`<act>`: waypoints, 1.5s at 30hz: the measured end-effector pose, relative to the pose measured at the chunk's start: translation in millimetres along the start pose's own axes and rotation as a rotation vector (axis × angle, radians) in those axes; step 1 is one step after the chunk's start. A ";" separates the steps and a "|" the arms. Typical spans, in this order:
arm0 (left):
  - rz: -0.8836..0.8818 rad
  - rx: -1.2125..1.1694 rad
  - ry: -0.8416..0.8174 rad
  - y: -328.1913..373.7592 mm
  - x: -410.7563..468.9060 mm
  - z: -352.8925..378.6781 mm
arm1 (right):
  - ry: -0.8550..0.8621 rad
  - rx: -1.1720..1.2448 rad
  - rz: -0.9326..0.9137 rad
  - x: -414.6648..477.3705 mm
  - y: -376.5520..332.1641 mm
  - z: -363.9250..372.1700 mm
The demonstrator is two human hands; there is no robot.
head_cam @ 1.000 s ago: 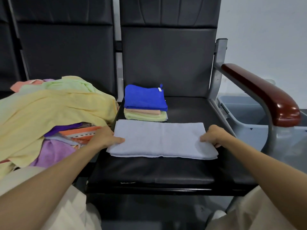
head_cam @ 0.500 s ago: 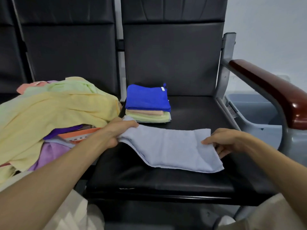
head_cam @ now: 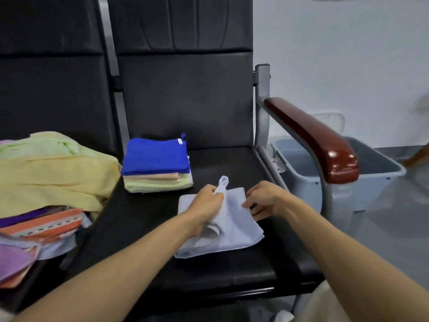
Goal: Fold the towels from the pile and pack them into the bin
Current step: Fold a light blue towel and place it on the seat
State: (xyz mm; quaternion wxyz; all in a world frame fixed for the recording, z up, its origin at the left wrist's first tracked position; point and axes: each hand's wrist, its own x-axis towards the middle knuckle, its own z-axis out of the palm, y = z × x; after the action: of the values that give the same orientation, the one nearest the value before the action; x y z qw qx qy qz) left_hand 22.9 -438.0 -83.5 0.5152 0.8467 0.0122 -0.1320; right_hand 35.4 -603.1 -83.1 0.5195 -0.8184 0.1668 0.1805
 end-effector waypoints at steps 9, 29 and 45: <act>-0.024 -0.270 -0.258 -8.7 -12.2 -3.1 | 0.053 -0.005 -0.018 0.1 9.6 8.0; 0.102 -0.049 -0.091 -97.6 -25.4 -111.3 | 0.452 -1.095 -0.419 -18.4 -2.1 82.3; -0.117 -1.102 -0.193 -91.4 -28.7 -144.9 | 0.091 0.415 -0.614 -38.6 -133.5 116.3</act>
State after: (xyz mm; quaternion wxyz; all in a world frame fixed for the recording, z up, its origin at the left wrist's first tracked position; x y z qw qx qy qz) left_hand 11.5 -264.9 -93.3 0.8721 0.4343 0.0789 -0.2113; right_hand 48.7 -439.9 -5.5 0.6963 -0.7147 -0.0305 -0.0580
